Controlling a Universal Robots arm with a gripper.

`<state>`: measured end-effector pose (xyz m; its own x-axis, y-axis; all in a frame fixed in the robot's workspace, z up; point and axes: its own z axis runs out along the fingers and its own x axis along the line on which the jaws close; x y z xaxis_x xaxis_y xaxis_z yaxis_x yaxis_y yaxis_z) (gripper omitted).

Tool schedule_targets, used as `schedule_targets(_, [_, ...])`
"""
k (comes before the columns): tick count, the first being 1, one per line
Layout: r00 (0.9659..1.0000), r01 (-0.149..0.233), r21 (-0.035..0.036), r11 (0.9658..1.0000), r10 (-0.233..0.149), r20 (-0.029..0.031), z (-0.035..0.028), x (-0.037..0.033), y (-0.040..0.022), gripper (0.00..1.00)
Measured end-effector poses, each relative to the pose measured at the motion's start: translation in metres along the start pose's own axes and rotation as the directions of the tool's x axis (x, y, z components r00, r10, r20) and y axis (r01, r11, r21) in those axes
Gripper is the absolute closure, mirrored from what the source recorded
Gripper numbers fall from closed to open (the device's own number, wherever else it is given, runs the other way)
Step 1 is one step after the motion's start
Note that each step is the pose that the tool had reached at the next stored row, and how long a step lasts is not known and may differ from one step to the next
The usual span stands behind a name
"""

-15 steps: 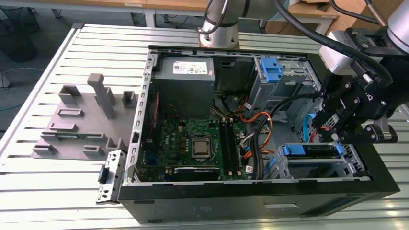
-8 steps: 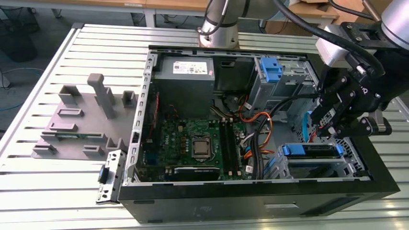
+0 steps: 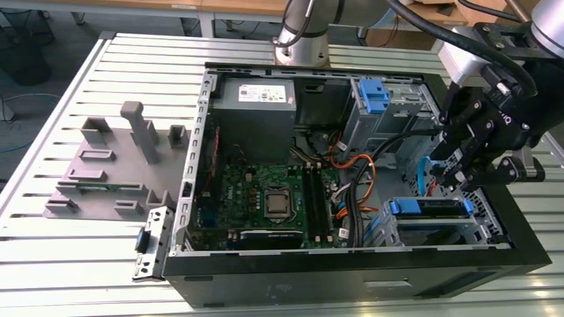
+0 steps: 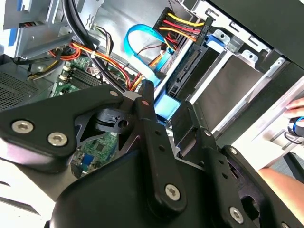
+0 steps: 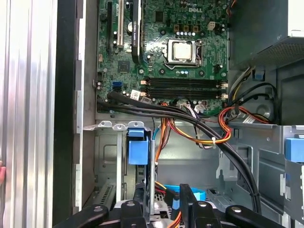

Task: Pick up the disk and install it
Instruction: 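Insert the first disk wire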

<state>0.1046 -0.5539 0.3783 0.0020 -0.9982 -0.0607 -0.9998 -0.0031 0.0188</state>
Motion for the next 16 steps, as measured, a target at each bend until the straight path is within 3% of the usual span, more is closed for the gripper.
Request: schedule_targets(16, [0.9998,-0.021,0.0013,0.9998,0.021,0.0002,0.0125,-0.0064,-0.0036,0.58])
